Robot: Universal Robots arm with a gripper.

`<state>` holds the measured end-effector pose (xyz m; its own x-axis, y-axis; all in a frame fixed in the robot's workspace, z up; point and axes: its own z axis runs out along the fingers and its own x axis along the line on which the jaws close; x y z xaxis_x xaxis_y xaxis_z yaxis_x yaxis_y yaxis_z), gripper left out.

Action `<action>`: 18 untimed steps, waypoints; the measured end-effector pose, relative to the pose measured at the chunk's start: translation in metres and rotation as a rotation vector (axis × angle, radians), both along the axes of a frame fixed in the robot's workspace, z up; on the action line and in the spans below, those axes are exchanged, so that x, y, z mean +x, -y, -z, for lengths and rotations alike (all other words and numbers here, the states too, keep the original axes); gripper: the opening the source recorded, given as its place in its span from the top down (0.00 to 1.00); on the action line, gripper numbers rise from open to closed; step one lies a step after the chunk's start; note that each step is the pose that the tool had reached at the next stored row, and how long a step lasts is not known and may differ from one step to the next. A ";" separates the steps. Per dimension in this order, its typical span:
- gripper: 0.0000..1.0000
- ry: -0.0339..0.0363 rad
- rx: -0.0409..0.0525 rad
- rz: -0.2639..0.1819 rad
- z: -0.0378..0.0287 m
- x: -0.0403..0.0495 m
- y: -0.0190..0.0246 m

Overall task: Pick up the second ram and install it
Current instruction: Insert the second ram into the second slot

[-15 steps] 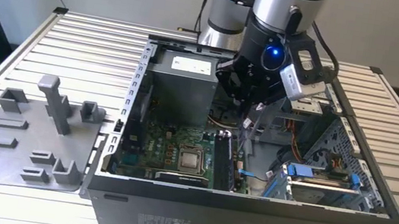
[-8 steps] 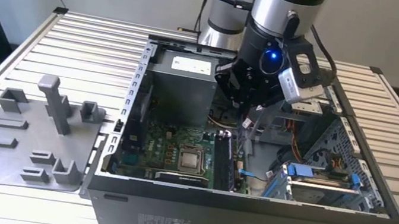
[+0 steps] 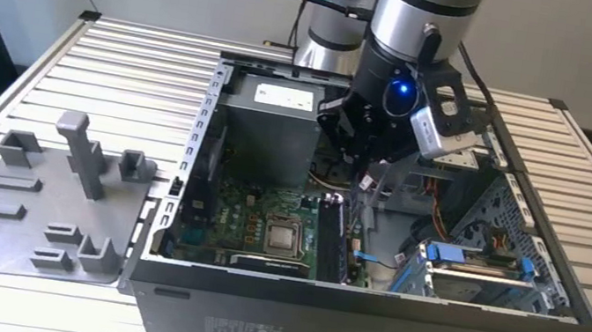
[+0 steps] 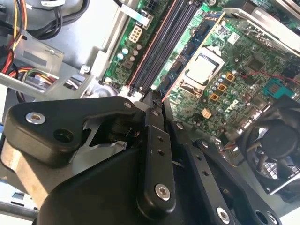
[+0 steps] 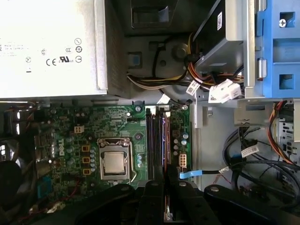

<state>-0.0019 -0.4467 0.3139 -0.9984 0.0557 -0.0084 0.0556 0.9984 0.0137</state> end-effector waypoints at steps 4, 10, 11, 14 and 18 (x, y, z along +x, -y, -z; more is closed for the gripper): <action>0.86 -0.0010 0.0000 -0.002 0.0073 0.0000 0.0000; 0.86 -0.0011 -0.0042 -0.005 0.0141 0.0000 0.0000; 0.86 -0.0011 -0.0053 -0.005 0.0159 0.0000 0.0000; 0.86 -0.0010 -0.0069 -0.005 0.0208 -0.0001 0.0000; 0.86 -0.0011 -0.0181 -0.005 0.0255 0.0000 0.0001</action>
<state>-0.0019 -0.4468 0.2884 -0.9987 0.0507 -0.0083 0.0507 0.9987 -0.0044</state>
